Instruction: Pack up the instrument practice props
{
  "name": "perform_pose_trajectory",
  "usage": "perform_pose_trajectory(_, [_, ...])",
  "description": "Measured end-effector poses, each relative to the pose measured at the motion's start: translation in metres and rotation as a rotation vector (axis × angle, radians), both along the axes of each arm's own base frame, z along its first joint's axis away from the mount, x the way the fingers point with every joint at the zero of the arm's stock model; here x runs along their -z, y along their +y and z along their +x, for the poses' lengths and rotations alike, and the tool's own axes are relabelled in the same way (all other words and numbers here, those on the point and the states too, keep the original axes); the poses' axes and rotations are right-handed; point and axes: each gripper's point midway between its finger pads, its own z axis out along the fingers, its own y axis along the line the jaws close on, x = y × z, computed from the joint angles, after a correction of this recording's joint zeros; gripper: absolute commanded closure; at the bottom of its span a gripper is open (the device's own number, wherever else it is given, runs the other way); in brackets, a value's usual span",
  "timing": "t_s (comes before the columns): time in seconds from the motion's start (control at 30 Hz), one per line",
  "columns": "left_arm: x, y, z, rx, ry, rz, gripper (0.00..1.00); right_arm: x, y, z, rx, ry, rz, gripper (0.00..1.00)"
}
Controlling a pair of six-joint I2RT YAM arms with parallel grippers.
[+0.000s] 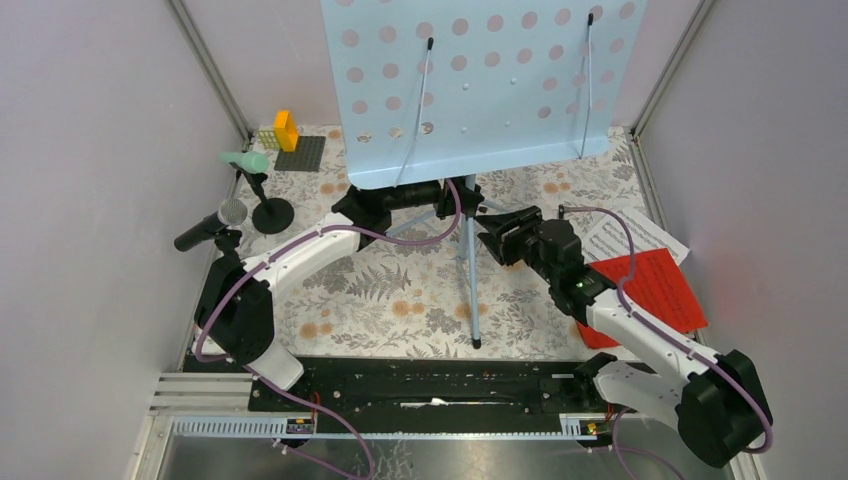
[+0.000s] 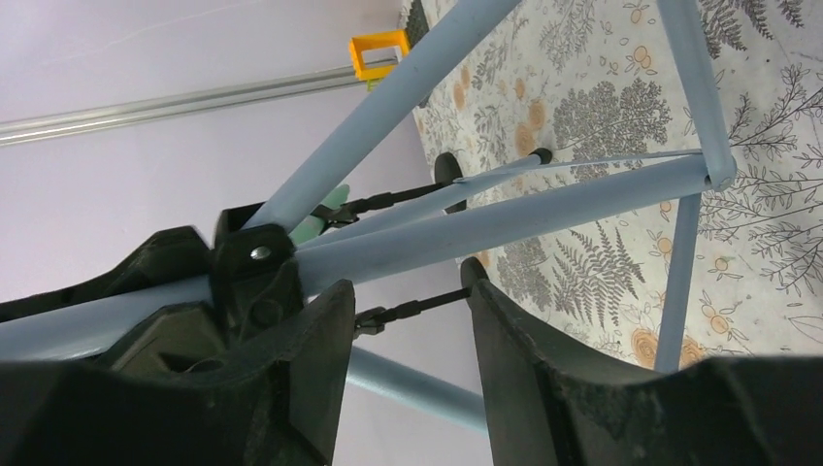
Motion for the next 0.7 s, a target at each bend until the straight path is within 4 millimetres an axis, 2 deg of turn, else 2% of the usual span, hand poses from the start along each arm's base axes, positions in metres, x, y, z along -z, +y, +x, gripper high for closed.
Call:
perform_pose_trajectory(0.13, [-0.001, 0.0, 0.0, -0.002, 0.004, -0.005, 1.0, -0.012, -0.015, -0.005, 0.054, -0.024, -0.009, 0.45])
perform_pose_trajectory(0.27, [0.0, 0.0, 0.0, -0.002, 0.005, -0.004, 1.0, -0.038, -0.039, -0.009, 0.136, -0.09, -0.024, 0.45])
perform_pose_trajectory(0.47, [0.0, 0.0, 0.001, -0.004, 0.004, -0.004, 1.0, -0.067, -0.046, 0.001, 0.161, -0.13, -0.022, 0.44])
perform_pose_trajectory(0.57, [0.0, 0.0, 0.001, -0.008, 0.005, -0.003, 1.0, -0.069, -0.042, 0.009, 0.147, -0.125, -0.009, 0.5])
perform_pose_trajectory(0.7, [0.0, 0.0, 0.001, -0.008, 0.004, -0.003, 1.0, -0.056, -0.032, 0.014, 0.111, -0.086, 0.016, 0.54])
